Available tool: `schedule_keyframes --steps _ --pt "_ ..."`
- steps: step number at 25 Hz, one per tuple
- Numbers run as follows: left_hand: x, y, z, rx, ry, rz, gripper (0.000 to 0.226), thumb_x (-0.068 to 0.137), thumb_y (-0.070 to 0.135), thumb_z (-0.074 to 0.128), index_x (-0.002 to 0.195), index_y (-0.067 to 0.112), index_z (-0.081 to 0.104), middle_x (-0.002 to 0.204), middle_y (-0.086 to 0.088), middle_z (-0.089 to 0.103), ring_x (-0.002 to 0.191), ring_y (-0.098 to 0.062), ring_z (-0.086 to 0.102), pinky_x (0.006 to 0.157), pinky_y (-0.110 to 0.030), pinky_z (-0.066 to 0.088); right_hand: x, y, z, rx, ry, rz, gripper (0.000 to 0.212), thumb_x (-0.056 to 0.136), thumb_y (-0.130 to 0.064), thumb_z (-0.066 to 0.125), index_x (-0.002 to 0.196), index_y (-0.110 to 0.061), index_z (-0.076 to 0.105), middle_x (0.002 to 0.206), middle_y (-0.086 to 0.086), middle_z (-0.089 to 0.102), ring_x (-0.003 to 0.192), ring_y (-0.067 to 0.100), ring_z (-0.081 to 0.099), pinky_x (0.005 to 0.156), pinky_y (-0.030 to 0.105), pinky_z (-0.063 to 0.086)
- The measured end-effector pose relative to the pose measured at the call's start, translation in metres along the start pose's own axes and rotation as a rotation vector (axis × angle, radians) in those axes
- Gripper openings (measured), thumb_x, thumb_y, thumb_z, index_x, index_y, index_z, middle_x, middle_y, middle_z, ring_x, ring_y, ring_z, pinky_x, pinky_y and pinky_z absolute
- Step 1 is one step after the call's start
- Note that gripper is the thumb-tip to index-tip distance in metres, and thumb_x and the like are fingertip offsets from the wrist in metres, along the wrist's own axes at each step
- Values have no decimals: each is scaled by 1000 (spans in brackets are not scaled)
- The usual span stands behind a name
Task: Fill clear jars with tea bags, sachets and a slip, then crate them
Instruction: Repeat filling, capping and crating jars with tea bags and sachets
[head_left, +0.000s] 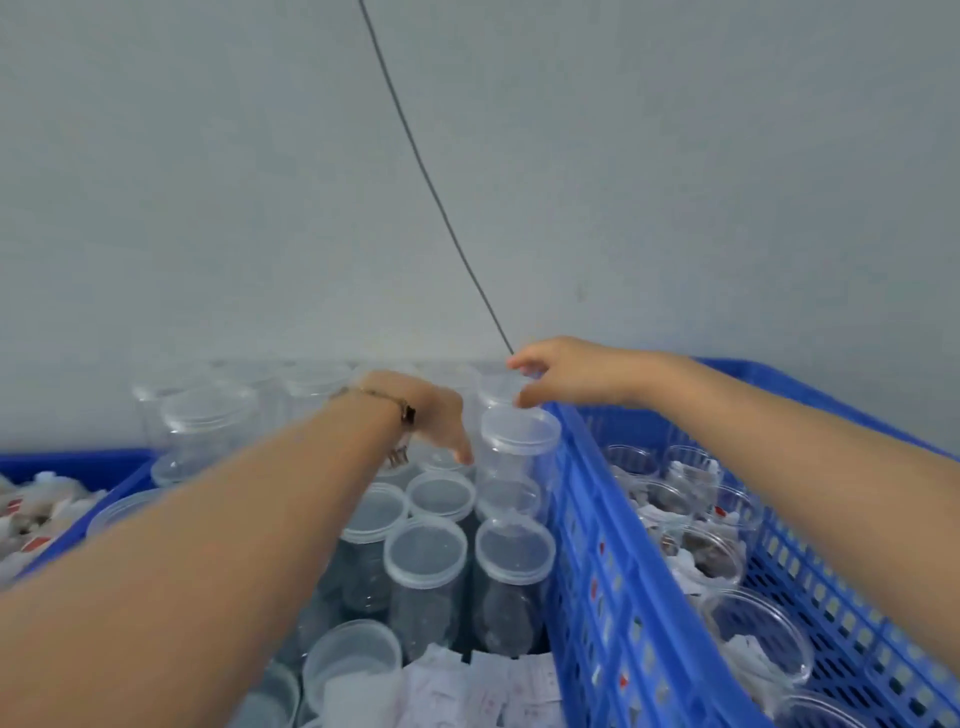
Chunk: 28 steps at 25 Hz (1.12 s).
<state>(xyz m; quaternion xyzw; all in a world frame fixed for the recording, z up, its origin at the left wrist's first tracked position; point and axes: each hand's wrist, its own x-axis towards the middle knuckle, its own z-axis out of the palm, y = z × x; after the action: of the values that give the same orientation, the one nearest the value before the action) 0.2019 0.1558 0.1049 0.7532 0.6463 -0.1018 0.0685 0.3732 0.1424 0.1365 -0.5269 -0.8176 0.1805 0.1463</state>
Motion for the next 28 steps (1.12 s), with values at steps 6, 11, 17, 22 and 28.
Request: schedule_keyframes --steps 6,11,17,22,28 --pt "15 24 89 -674 145 82 106 64 37 87 146 10 25 142 -6 42 131 -26 43 106 -38 40 27 -20 43 -676 132 65 52 84 -53 54 119 -16 60 122 8 60 111 29 56 82 32 45" --pt "26 50 102 -1007 491 48 91 60 40 89 131 11 39 126 -4 54 115 -22 56 86 -32 47 30 -17 54 -625 20 196 45 88 -56 47 74 -13 52 86 5 56 98 26 57 56 29 35" --pt "-37 8 89 -790 647 5 90 55 58 84 121 14 40 115 0 52 100 -20 58 70 -30 42 -4 -62 51 -535 205 44 49 86 -56 47 109 -16 63 110 9 63 100 27 57 71 31 40" --pt "-128 -34 103 -680 744 -24 91 56 65 79 120 16 38 106 7 46 87 -14 54 59 -25 36 -45 -124 72 -511 188 7 68 74 -72 38 118 -24 60 118 9 62 96 27 55 69 32 38" --pt "-201 -57 147 -641 758 -60 93 58 65 77 132 20 42 112 9 39 102 -16 57 71 -27 40 -95 -165 121 -430 142 54 100 61 -91 30 133 -24 48 131 7 55 106 29 55 71 33 37"
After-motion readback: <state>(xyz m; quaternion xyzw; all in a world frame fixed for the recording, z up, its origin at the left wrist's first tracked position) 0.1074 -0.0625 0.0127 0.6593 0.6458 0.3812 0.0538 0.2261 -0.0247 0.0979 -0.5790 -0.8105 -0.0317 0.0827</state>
